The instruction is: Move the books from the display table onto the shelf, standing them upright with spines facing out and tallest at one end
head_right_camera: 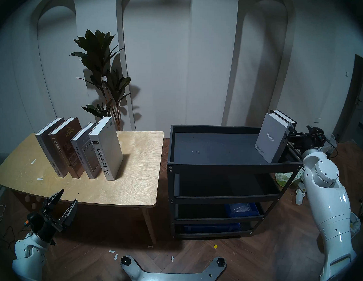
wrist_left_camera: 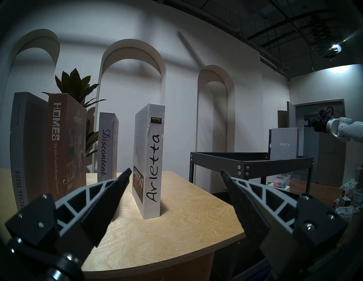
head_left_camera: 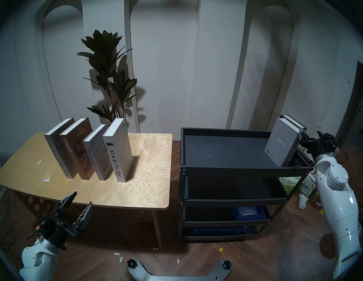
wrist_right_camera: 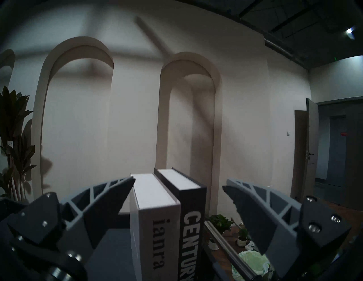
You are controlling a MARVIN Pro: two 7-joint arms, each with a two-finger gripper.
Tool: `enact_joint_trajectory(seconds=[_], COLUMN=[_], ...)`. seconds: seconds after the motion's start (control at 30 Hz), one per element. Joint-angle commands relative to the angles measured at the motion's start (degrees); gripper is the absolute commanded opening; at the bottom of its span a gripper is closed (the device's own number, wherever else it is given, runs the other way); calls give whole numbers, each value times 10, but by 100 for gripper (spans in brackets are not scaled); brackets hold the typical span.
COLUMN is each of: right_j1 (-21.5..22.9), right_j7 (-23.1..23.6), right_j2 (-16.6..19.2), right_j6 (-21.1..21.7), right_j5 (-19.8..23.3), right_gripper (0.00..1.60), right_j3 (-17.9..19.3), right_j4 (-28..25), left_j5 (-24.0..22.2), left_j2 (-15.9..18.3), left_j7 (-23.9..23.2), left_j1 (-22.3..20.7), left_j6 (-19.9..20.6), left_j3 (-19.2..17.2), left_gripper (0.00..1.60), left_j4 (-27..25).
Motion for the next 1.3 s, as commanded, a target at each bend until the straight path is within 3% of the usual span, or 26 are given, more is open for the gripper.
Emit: enact_joint_trajectory(seconds=[0.0,0.13,0.2,0.3,0.37,0.53,0.67,0.73,0.83,1.03,1.17,1.27], right_j1=[-6,3,8,8,2,-3,-16,-7,-15,-12,-8,-6], right_j7=[-15,-18,-21,-37,-46,-64,-107,-105,-135,-190,-213,-220], right_j2=[-23,-42,-59,-78,-85,-112,-141,-145,-157,-186,-198,-204], right_j6=[-43,-61,-71,-81,-79,-84,-72,-79,-67,-49,-39,-34], right_j5=[-1,-4,-7,-18,-21,-45,-77,-87,-115,-180,-235,-250], right_gripper=[160,160,160,160,160,160,160,160,160,160,160,160], right_j3=[20,-6,-42,-67,-73,-134,-182,-197,-225,-286,-336,-354], right_j4=[-67,-100,-123,-143,-161,-191,-241,-231,-259,-266,-250,-240], left_j5=[0,0,0,0,0,0,-1,-1,-1,-11,-44,-52], left_j2=[0,0,0,0,0,0,0,0,0,14,21,28], left_j7=[-1,-1,-1,-1,-1,-1,-1,-1,-1,-27,-39,-43], left_j1=[0,0,0,0,0,-1,0,0,0,2,-4,-8], left_j6=[-1,-1,-1,-1,-1,-1,-1,-1,-1,0,25,37], left_j3=[-1,-1,-1,-1,-1,-1,-1,-1,-1,-4,-6,-5], left_gripper=[160,160,160,160,160,160,160,160,160,160,160,160], left_j4=[-7,-6,-6,-6,-6,-6,-6,-6,-6,-1,-6,-10])
